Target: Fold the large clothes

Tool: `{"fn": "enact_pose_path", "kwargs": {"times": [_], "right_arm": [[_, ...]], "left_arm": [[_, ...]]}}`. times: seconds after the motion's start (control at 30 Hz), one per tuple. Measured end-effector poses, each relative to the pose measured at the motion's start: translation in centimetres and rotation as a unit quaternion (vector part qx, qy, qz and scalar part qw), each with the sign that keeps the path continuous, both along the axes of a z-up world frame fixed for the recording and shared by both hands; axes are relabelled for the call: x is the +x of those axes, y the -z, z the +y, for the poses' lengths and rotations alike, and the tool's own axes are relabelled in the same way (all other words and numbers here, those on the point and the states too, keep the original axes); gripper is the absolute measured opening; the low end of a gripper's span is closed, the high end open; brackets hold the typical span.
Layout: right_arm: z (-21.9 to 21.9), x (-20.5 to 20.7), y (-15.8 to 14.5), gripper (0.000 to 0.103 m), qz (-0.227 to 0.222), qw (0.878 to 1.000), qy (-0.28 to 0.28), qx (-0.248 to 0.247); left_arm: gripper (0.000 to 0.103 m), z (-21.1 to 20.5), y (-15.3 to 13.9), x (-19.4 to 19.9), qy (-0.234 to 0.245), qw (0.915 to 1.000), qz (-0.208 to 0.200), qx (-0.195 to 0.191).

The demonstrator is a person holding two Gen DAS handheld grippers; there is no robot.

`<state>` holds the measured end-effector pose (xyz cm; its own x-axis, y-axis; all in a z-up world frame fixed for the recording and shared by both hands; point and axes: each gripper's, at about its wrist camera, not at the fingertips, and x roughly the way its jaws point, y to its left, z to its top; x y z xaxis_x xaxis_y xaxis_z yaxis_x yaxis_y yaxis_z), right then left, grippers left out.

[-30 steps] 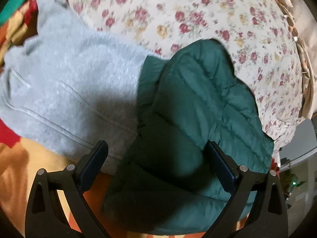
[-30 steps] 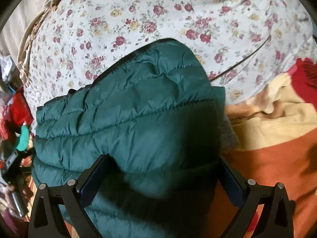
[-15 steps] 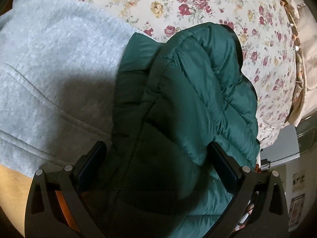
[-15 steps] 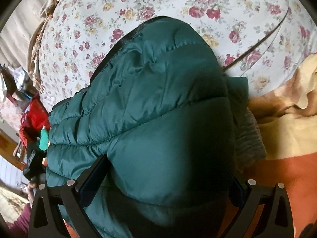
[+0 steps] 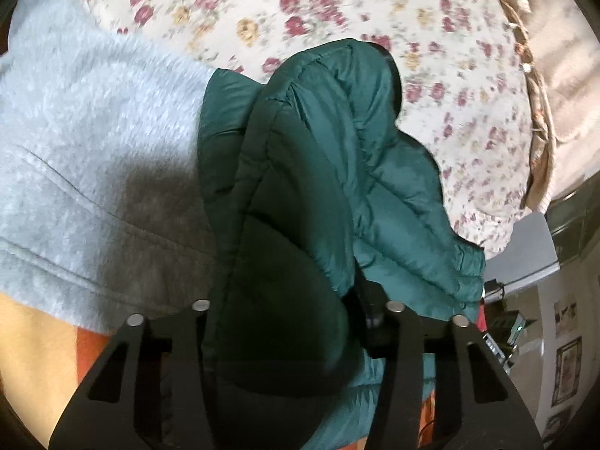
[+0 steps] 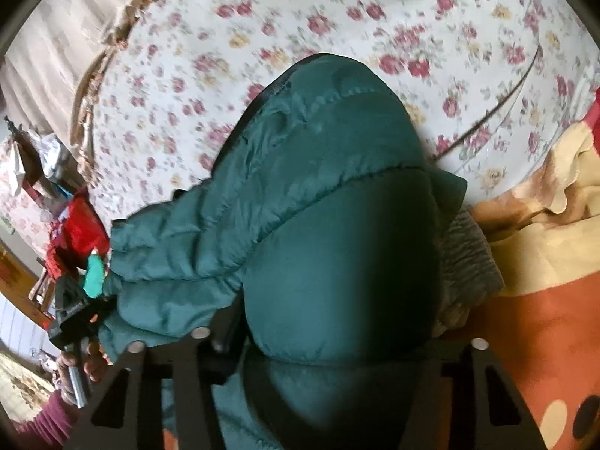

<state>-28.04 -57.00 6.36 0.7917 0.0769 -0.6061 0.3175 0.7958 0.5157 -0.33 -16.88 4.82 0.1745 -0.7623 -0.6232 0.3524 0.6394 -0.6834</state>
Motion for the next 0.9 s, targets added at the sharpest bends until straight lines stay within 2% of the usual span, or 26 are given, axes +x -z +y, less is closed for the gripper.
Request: {"fn": "enact_pose_path", "kwargs": {"times": [0.1, 0.33, 0.47, 0.6, 0.63, 0.7, 0.73, 0.8, 0.87, 0.9], "right_arm": [[0.7, -0.9, -1.5, 0.042, -0.010, 1.000, -0.006, 0.003], [4.5, -4.0, -4.9, 0.040, -0.021, 0.999, -0.044, 0.009], [6.9, -7.0, -5.1, 0.040, -0.010, 0.997, -0.067, 0.036], [9.3, -9.5, -4.3, 0.040, 0.012, 0.994, -0.090, 0.067], [9.7, -9.7, -4.0, 0.042, 0.021, 0.994, -0.089, 0.065], [10.6, -9.4, -2.9, 0.056, 0.058, 0.995, -0.075, 0.039], [10.8, -9.0, -2.2, 0.060, 0.082, 0.995, -0.060, 0.017], [11.5, -7.7, -0.4, 0.078, 0.123, 0.991, -0.043, -0.033], [12.0, -6.7, 1.0, 0.086, 0.130, 0.989, -0.035, -0.058], [12.1, -6.5, 1.4, 0.087, 0.125, 0.990, -0.025, -0.061]], "left_arm": [[0.039, 0.6, -1.1, -1.0, 0.004, 0.9999, -0.009, 0.001], [0.036, 4.3, -4.9, -5.4, 0.036, 0.9991, -0.024, -0.002], [0.036, 7.8, -6.4, -8.5, 0.051, 0.9986, -0.009, 0.008], [0.036, 10.9, -6.3, -10.8, 0.051, 0.9979, 0.004, 0.040], [0.037, 11.6, -5.9, -11.1, 0.045, 0.9975, 0.008, 0.055], [0.047, 12.1, -4.8, -11.2, 0.029, 0.9962, 0.012, 0.081], [0.050, 12.3, -4.2, -11.2, 0.019, 0.9955, 0.014, 0.092], [0.068, 12.4, -2.8, -11.3, -0.005, 0.9930, 0.008, 0.118], [0.075, 12.3, -2.3, -11.5, -0.024, 0.9910, -0.014, 0.131], [0.078, 12.2, -2.5, -11.8, -0.031, 0.9892, -0.034, 0.139]]}}
